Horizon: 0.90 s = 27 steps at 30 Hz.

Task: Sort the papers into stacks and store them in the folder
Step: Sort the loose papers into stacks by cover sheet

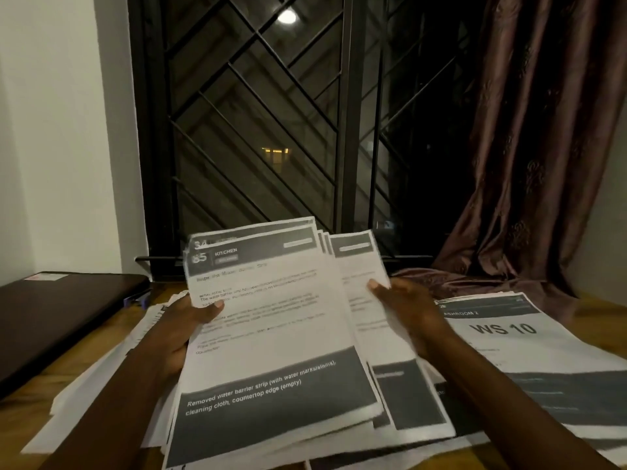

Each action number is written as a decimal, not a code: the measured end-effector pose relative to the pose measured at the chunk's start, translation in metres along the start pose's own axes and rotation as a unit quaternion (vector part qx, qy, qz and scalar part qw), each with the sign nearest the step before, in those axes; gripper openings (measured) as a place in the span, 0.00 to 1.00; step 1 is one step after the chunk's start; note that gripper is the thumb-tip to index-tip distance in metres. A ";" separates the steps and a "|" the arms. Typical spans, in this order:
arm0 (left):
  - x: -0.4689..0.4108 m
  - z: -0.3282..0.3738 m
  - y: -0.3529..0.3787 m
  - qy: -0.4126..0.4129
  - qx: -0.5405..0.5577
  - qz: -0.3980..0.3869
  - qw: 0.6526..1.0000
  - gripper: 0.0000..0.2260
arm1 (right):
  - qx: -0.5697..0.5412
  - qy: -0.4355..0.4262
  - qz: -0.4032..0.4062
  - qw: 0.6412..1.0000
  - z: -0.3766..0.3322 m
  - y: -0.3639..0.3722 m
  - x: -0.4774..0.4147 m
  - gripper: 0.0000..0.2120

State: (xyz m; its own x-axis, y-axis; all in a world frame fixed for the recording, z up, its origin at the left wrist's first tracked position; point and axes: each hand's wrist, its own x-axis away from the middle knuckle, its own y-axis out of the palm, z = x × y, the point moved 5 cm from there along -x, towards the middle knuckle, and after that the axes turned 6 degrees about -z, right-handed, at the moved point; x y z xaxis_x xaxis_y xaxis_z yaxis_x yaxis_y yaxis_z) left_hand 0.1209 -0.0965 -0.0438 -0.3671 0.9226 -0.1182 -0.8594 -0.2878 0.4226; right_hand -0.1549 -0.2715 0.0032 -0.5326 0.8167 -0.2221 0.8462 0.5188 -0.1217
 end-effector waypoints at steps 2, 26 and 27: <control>0.004 0.003 -0.014 0.012 0.021 0.039 0.999 0.16 | 0.110 -0.042 0.109 0.987 -0.010 -0.036 -0.007 0.09; 0.004 -0.002 0.006 -0.006 0.057 -0.032 0.998 0.19 | 0.513 0.092 -0.012 0.853 0.052 -0.040 -0.027 0.22; 0.004 -0.002 0.007 -0.005 0.048 -0.032 0.998 0.19 | 0.532 0.082 0.004 0.843 0.048 -0.038 -0.025 0.25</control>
State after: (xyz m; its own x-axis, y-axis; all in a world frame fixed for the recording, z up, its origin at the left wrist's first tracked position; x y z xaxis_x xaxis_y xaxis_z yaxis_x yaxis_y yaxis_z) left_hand 0.1122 -0.0957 -0.0432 -0.3092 0.9407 -0.1394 -0.8424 -0.2029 0.4992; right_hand -0.1732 -0.3240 -0.0329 -0.4476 0.8886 -0.1005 0.3386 0.0643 -0.9387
